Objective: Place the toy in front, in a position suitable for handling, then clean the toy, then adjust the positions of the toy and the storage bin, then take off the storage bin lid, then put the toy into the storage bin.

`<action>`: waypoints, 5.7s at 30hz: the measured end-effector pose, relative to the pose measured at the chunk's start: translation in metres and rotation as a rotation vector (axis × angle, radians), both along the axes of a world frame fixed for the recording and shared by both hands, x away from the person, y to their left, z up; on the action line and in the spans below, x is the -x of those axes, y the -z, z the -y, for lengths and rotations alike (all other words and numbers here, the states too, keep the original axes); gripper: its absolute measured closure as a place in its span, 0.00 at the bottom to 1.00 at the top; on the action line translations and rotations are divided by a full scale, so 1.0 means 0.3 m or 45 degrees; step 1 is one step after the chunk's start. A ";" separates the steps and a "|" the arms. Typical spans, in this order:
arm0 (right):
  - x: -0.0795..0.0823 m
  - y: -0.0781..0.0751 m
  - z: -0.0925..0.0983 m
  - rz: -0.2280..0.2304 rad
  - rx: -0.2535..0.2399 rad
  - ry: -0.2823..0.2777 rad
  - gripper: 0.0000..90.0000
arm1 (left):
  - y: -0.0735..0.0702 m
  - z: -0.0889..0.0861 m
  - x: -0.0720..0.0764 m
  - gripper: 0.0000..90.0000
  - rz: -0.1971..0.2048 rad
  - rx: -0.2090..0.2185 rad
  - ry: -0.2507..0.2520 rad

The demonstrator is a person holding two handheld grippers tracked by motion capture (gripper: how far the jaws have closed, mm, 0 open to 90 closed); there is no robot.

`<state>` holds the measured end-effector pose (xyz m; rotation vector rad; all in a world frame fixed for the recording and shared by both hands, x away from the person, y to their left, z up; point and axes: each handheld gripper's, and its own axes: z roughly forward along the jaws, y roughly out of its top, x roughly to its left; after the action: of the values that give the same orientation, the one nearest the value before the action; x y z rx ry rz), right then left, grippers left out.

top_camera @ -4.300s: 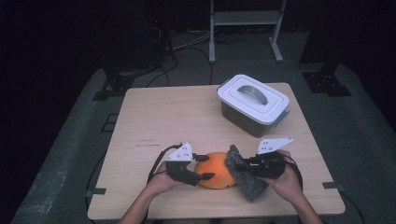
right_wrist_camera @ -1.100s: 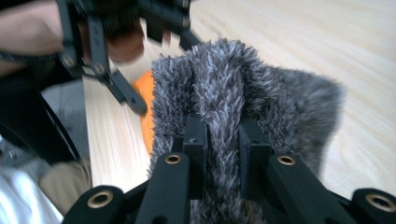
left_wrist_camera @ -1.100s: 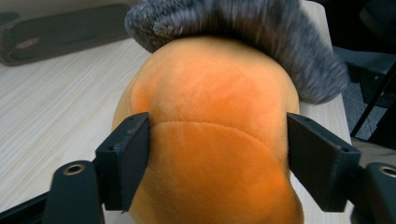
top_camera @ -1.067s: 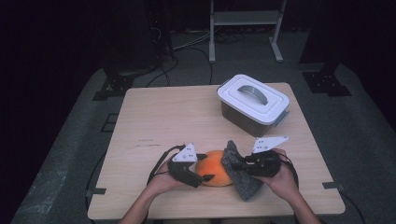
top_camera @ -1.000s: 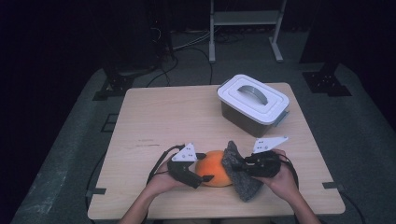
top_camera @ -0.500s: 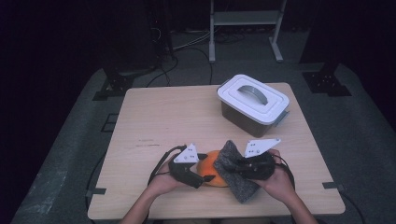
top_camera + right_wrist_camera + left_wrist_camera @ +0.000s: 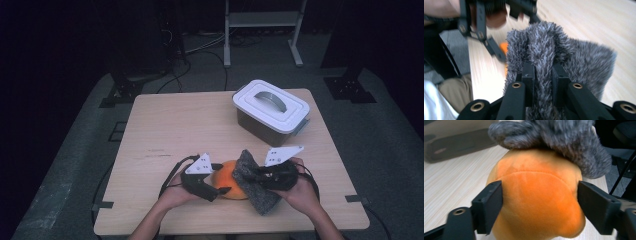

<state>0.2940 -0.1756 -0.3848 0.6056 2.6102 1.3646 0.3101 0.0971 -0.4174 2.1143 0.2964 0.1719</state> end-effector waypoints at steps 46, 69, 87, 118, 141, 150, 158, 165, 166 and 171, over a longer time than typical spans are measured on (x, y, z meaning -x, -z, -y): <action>-0.004 -0.006 -0.002 -0.009 0.041 0.004 0.85 | 0.015 -0.006 -0.001 0.26 -0.001 -0.029 0.071; -0.037 0.070 0.057 -0.182 -0.057 -0.007 0.84 | 0.036 -0.047 -0.020 0.29 -0.099 -0.019 0.042; -0.027 0.052 0.018 -0.140 -0.070 -0.034 0.84 | 0.033 -0.057 -0.021 0.24 -0.127 0.012 0.078; -0.031 0.067 0.020 -0.160 -0.073 -0.040 0.85 | 0.048 -0.080 -0.016 0.26 -0.129 -0.068 0.101; -0.026 0.062 0.003 -0.117 -0.049 -0.034 0.84 | 0.050 -0.068 -0.034 0.35 -0.116 0.036 0.050; -0.037 0.079 0.056 -0.172 -0.016 0.012 0.84 | 0.052 -0.089 -0.038 0.35 -0.130 0.032 0.072; -0.041 0.075 0.010 -0.128 -0.029 -0.021 0.84 | 0.028 -0.044 -0.031 0.18 -0.049 0.055 0.064; -0.051 0.096 0.030 -0.141 -0.007 0.008 0.84 | 0.044 -0.069 -0.048 0.35 -0.118 0.059 0.001; -0.053 0.102 0.035 -0.143 0.003 0.016 0.84 | 0.048 -0.077 -0.053 0.36 -0.135 0.069 -0.009; -0.061 0.120 0.071 -0.188 -0.008 0.055 0.85 | 0.053 -0.111 -0.069 0.36 -0.184 0.106 -0.045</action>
<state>0.3123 -0.1970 -0.4208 0.7872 2.6890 1.3649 0.3307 0.1305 -0.4334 2.0432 0.4192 0.0266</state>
